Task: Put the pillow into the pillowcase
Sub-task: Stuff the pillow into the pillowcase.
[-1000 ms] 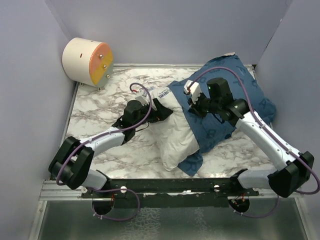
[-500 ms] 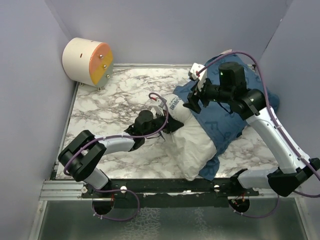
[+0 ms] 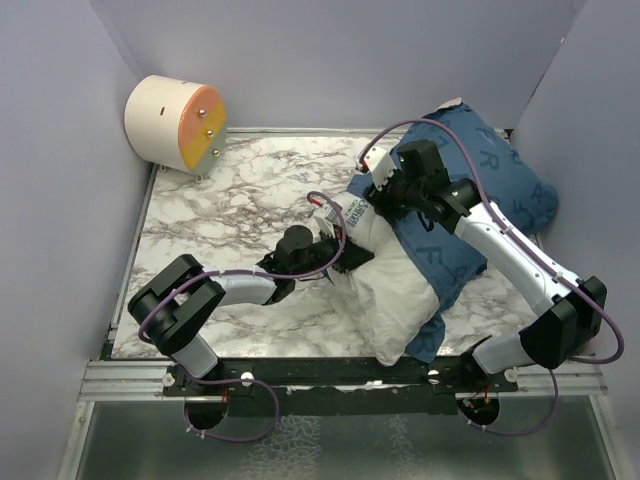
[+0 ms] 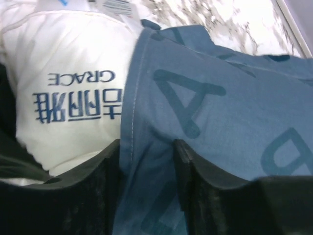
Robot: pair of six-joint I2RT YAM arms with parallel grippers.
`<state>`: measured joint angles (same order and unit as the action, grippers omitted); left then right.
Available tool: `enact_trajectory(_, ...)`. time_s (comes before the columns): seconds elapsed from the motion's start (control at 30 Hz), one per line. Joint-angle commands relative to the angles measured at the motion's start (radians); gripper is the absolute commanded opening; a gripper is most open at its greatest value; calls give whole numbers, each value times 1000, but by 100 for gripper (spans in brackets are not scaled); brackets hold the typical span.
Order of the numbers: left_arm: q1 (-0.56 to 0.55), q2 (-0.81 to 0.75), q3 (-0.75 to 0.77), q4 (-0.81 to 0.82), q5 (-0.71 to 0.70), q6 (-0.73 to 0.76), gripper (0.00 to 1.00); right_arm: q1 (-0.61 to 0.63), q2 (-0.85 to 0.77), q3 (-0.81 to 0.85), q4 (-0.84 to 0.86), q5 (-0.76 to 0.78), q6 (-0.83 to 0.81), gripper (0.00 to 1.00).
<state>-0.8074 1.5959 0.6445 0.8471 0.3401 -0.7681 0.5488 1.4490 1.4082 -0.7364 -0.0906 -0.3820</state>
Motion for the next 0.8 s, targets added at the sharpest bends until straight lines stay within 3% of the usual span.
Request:
enact_trajectory(0.0, -29, 47, -51, -89, 68, 14, 0, 0, -23, -41, 91, 193, -51, 31)
enact_trajectory(0.13, -29, 33, -65, -98, 57, 23, 0, 0, -27, -21, 47, 94, -33, 2)
enact_trajectory(0.23, -30, 30, -52, -112, 54, 33, 0, -1, -10, 9, -34, -81, -2, 1)
enact_trajectory(0.37, -27, 16, 5, -150, 31, 81, 0, 0, 11, 50, -87, -489, 38, 0)
enact_trajectory(0.5, 1, -2, 112, -182, 4, 165, 0, 5, 115, 245, -150, -848, 77, 0)
enact_trajectory(0.67, 54, -88, 175, -70, -39, 278, 0, 20, 177, 473, -155, -1070, 152, 0)
enact_trajectory(0.77, 54, -154, 186, 11, -67, 355, 0, 20, 143, 478, -97, -1135, 206, 0)
